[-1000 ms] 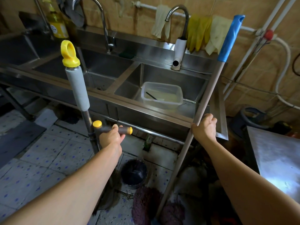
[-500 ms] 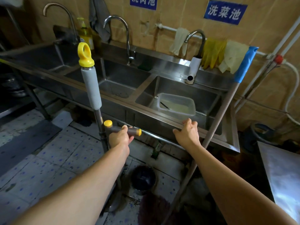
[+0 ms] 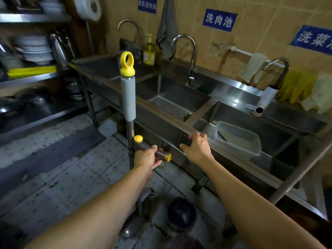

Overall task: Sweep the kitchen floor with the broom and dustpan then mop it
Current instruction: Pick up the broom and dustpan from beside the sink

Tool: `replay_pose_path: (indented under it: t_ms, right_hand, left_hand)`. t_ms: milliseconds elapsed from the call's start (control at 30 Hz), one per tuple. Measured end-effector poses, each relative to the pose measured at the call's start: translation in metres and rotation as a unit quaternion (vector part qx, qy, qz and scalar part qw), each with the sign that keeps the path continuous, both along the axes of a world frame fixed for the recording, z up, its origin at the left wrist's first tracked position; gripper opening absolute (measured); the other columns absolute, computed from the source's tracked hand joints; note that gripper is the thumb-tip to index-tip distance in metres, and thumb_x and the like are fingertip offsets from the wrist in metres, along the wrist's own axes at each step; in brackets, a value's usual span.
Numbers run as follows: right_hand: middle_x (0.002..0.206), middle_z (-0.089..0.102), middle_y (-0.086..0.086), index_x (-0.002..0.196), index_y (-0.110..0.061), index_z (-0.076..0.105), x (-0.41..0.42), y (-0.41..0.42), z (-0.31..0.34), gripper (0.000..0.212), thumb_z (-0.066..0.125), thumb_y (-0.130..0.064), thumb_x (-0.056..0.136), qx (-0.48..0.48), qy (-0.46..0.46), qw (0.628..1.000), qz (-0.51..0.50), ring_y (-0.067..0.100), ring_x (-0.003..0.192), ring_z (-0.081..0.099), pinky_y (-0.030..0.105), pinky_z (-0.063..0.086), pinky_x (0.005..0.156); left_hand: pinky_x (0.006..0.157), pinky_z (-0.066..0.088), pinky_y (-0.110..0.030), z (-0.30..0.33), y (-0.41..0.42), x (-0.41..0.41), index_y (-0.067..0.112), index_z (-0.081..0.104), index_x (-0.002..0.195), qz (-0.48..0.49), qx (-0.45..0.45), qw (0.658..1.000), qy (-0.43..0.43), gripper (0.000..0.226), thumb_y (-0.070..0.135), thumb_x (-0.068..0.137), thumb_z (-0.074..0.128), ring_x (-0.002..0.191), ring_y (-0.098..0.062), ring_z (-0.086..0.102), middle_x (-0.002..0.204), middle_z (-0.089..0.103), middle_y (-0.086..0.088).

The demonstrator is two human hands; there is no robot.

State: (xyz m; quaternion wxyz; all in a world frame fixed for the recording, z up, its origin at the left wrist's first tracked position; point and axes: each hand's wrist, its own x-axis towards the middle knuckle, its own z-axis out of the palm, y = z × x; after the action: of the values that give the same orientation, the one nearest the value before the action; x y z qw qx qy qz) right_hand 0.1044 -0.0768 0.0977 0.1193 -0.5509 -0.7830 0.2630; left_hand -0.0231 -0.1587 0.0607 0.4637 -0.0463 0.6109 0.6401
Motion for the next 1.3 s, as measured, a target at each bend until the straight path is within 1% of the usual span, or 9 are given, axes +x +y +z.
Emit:
replay_pose_path:
  t_ms: [100,200,300,400,467,600,733,967,1300]
  right_hand:
    - [0.132,0.036,0.008,0.132,-0.013,0.044,-0.037,0.004,0.006,0.052,0.063,-0.036,0.088,-0.006,0.003,0.999,0.048,0.024,0.106,0.054,0.032,0.049,0.086]
    - [0.134,0.036,0.009,0.131,-0.013,0.046,-0.078,0.009,0.012,0.049,0.062,-0.035,0.090,-0.005,0.015,0.995,0.097,0.025,0.109,0.054,0.029,0.044,0.090]
    - [0.135,0.036,0.009,0.131,-0.013,0.046,-0.118,0.016,0.017,0.046,0.058,-0.035,0.092,-0.019,0.021,0.987,0.156,0.024,0.110,0.053,0.025,0.041,0.087]
    - [0.135,0.036,0.008,0.130,-0.014,0.047,-0.152,0.024,0.021,0.047,0.059,-0.036,0.091,-0.031,0.030,0.978,0.205,0.023,0.111,0.053,0.023,0.039,0.087]
    - [0.134,0.037,0.009,0.129,-0.013,0.048,-0.171,0.027,0.023,0.047,0.061,-0.036,0.090,-0.035,0.039,0.971,0.235,0.024,0.114,0.052,0.023,0.039,0.091]
    - [0.133,0.038,0.010,0.128,-0.011,0.049,-0.210,0.036,0.026,0.046,0.061,-0.034,0.090,-0.047,0.037,0.954,0.295,0.026,0.118,0.051,0.030,0.041,0.098]
    - [0.132,0.039,0.010,0.126,-0.011,0.051,-0.248,0.042,0.029,0.046,0.062,-0.036,0.089,-0.037,0.044,0.939,0.339,0.025,0.116,0.053,0.029,0.041,0.097]
    - [0.131,0.041,0.009,0.124,-0.012,0.053,-0.314,0.043,0.030,0.042,0.061,-0.035,0.090,-0.032,0.043,0.919,0.390,0.024,0.114,0.052,0.029,0.042,0.096]
    - [0.125,0.049,0.007,0.120,-0.012,0.054,-0.454,0.025,0.028,0.038,0.062,-0.034,0.090,-0.029,0.052,0.886,0.460,0.016,0.102,0.052,0.023,0.040,0.081]
  left_hand:
    - [0.076,0.052,-0.037,0.003,-0.002,-0.023,0.004,0.052,0.089,-0.003,0.005,1.000,0.006,0.009,0.011,0.093,0.056,0.081,-0.024,0.061,0.092,0.062,-0.015]
    - [0.061,0.051,-0.029,0.006,-0.008,-0.046,0.007,0.054,0.083,0.001,0.011,1.000,0.018,0.012,0.010,0.095,0.052,0.071,-0.017,0.061,0.080,0.063,-0.009]
    - [0.046,0.053,-0.026,0.009,-0.014,-0.071,0.007,0.053,0.084,0.034,0.005,0.999,0.014,0.010,0.007,0.095,0.052,0.069,-0.017,0.061,0.082,0.062,-0.011]
    - [0.056,0.052,-0.031,0.015,-0.016,-0.092,0.008,0.050,0.086,0.062,-0.004,0.998,0.018,0.009,0.006,0.095,0.052,0.068,-0.018,0.059,0.080,0.060,-0.012]
    - [0.058,0.049,-0.032,0.017,-0.016,-0.106,0.007,0.048,0.083,0.081,-0.016,0.996,0.024,0.012,0.007,0.095,0.050,0.063,-0.020,0.055,0.073,0.056,-0.012]
    - [0.036,0.040,-0.021,0.018,-0.017,-0.137,0.005,0.043,0.075,0.123,-0.048,0.991,0.036,0.021,0.003,0.096,0.043,0.041,-0.017,0.045,0.059,0.044,-0.009]
    - [0.031,0.027,-0.013,0.017,-0.026,-0.168,0.007,0.042,0.064,0.128,-0.104,0.979,0.120,0.030,0.002,0.094,0.043,0.028,-0.010,0.035,0.055,0.038,-0.007]
    - [0.036,0.029,-0.020,0.014,-0.043,-0.224,0.008,0.045,0.067,0.147,-0.136,0.963,0.182,0.031,0.015,0.096,0.053,0.042,-0.016,0.034,0.055,0.037,-0.006]
    - [0.042,0.033,-0.024,0.008,-0.050,-0.336,0.009,0.048,0.073,0.141,-0.167,0.951,0.220,0.026,0.020,0.096,0.051,0.043,-0.015,0.037,0.058,0.042,-0.005]
